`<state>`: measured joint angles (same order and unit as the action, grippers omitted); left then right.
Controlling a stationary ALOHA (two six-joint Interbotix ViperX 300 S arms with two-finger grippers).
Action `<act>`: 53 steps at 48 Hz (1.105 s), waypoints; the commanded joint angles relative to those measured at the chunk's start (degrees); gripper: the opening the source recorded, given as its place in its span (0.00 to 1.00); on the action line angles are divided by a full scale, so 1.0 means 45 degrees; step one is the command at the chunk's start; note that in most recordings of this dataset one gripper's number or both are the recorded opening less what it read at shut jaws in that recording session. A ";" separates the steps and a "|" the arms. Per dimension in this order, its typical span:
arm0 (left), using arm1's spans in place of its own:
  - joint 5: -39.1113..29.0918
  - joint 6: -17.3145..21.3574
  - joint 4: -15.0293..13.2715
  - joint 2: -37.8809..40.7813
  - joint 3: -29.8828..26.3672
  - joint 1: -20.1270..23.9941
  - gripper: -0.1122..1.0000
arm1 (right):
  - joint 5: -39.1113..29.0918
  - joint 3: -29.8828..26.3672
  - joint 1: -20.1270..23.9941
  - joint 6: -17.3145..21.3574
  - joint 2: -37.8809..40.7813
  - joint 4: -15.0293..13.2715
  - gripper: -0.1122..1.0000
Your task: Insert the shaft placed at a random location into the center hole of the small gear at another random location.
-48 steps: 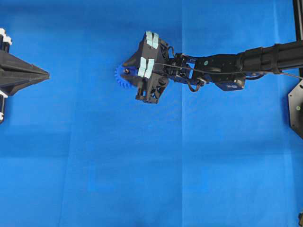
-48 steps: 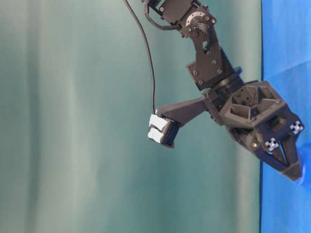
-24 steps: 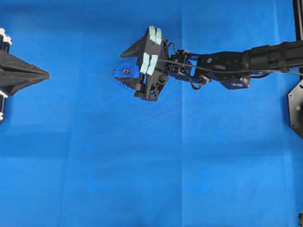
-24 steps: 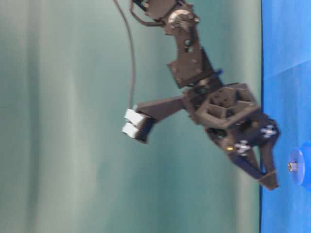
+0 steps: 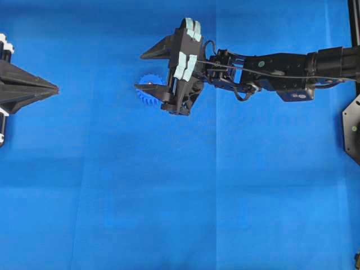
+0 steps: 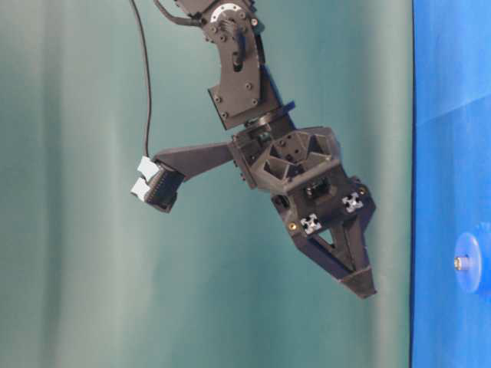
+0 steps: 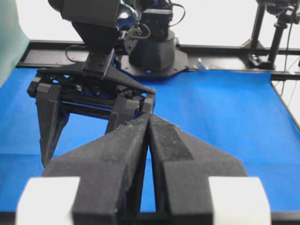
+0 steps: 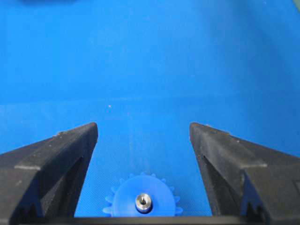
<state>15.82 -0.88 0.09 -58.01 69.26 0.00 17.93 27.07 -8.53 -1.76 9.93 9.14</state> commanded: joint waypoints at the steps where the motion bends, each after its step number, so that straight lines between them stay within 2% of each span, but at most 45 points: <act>1: 0.0078 0.0000 0.0000 0.0039 -0.0117 -0.0020 0.10 | 0.0039 -0.0117 0.0059 -0.0020 -0.0527 0.0000 0.75; 11: 0.0078 0.0000 0.0000 -0.0117 -0.0137 -0.0020 0.10 | 0.0039 0.0410 0.0234 -0.0020 -0.1152 -0.0020 0.75; 39: 0.0059 0.0000 0.0000 -0.0176 -0.0098 0.0000 0.10 | 0.0039 0.3633 0.0449 0.0117 -0.4180 0.0059 0.75; 53: 0.0059 0.0000 0.0000 -0.0176 -0.0098 0.0000 0.10 | 0.0039 0.3906 0.0449 0.0117 -0.4414 0.0059 0.75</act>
<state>15.91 -0.88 0.09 -59.06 69.43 0.00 17.84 45.18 -6.59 -1.32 -8.79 9.23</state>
